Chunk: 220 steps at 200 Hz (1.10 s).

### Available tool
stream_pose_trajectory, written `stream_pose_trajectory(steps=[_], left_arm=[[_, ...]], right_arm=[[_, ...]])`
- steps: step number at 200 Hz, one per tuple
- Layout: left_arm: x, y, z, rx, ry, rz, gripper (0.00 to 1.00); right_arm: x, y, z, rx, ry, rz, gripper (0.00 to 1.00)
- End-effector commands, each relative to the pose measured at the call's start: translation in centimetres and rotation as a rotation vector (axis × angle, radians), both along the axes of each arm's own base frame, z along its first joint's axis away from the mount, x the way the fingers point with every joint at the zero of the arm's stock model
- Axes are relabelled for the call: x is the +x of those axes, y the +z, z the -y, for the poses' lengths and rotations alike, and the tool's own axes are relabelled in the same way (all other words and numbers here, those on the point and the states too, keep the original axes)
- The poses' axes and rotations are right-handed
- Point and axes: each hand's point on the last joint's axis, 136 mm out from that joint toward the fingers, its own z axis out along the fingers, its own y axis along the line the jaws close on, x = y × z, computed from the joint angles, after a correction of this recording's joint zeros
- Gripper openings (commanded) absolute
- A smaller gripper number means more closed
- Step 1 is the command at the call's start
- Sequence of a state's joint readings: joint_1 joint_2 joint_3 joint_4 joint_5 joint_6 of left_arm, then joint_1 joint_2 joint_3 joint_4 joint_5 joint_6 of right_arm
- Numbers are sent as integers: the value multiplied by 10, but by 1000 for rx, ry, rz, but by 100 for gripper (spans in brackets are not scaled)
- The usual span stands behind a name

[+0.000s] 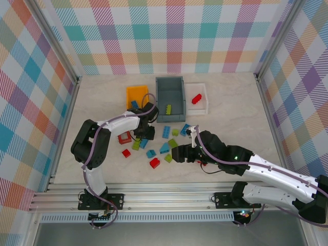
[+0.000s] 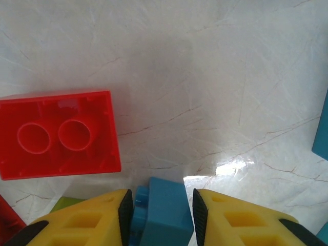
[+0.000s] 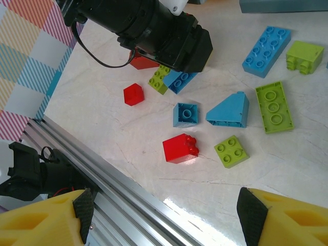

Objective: Sort the legos into containers by color

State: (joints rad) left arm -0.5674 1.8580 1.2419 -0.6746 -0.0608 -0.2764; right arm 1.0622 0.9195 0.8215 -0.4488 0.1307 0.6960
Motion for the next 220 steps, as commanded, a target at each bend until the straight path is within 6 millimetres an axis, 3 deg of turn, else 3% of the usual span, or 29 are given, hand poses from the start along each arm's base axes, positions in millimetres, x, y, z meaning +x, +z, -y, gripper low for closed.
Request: stream_pose_trajectory(steps=[1, 38, 72, 103, 135, 182, 220], left_arm=[[-8, -6, 0, 10, 5, -14, 36], [-5, 9, 0, 6, 19, 41, 20], [12, 59, -9, -1, 66, 148, 15], [46, 114, -32, -45, 162, 238, 15], [99, 147, -54, -102, 275, 312, 15], [187, 140, -65, -279, 442, 321, 15], [225, 106, -64, -318, 515, 273, 15]], right_arm=[[-1, -1, 0, 8, -6, 7, 76], [0, 0, 2, 9, -16, 10, 76], [4, 7, -2, 20, -12, 38, 76], [18, 35, -13, 68, -16, 138, 75], [47, 68, -30, 142, -52, 259, 76], [95, 97, -66, 236, -62, 349, 77], [117, 101, -76, 231, -78, 342, 77]])
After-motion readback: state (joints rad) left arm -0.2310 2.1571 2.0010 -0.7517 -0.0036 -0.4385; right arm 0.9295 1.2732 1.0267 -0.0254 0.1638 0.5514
